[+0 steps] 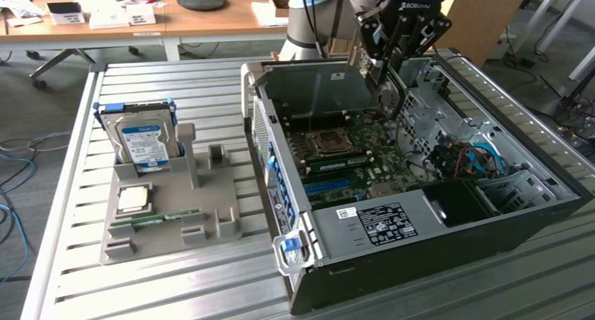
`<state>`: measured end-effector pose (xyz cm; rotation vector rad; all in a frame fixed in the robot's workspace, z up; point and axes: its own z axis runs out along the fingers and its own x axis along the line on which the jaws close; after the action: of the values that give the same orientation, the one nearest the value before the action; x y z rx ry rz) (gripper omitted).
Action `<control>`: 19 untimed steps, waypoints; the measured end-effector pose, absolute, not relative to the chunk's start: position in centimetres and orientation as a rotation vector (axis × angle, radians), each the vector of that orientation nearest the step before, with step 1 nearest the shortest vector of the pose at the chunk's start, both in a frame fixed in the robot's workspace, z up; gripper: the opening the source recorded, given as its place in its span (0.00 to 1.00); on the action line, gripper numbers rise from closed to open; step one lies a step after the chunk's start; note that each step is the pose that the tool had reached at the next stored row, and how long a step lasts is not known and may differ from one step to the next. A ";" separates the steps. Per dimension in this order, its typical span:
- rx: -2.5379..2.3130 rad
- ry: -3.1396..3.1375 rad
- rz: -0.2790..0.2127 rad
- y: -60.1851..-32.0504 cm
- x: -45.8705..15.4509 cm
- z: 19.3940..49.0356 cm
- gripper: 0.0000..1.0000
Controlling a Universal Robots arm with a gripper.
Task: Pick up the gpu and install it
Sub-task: 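Pick up the gpu and move the gpu toward the slot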
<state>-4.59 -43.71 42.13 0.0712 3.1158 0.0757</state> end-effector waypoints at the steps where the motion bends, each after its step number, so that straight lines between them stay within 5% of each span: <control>1: 0.071 3.116 0.076 -43.7 -4.6 42.1 0.27; 19: 0.071 3.116 0.076 -43.7 -3.0 42.1 0.27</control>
<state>-2.96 -43.71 42.12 0.0712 3.1158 0.0758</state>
